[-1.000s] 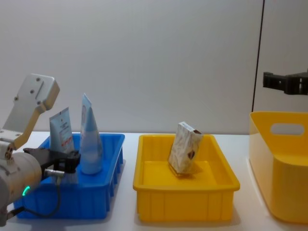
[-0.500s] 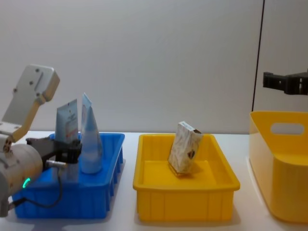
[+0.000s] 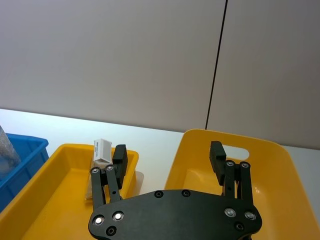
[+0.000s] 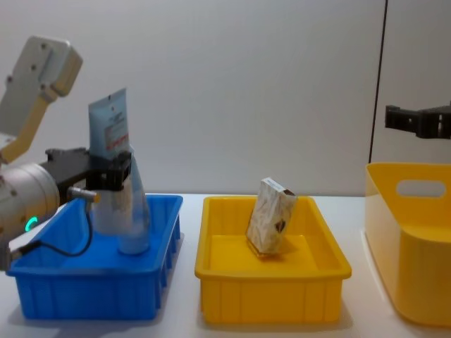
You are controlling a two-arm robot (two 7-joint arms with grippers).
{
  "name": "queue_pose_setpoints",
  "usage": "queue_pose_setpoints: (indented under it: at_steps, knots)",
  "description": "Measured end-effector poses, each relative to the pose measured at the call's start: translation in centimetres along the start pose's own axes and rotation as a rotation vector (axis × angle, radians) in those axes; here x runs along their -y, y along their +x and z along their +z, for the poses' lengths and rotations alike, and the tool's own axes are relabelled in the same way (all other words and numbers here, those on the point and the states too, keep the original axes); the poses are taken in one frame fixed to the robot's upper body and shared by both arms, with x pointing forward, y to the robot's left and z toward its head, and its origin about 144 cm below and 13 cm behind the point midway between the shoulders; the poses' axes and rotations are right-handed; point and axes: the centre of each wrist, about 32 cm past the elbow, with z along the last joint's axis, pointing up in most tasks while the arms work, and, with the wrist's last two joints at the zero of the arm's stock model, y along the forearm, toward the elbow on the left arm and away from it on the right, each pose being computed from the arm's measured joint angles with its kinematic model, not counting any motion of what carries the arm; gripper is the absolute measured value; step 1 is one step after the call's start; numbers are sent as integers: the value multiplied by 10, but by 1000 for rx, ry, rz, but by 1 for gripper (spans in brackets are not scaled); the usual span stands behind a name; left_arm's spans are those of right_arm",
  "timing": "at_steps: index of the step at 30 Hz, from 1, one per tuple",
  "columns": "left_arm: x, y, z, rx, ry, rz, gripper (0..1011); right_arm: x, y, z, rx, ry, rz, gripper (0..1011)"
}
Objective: Bimanual collaborative sorting of washing and personal care products
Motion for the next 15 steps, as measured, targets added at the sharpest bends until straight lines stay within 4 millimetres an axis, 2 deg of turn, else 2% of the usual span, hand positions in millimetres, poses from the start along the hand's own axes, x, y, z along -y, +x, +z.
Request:
queue_pose_setpoints:
  at_steps: [15]
  knots:
    - [0,7,29,-24,-137,-199,285,0,0,0,0,0,0,1004]
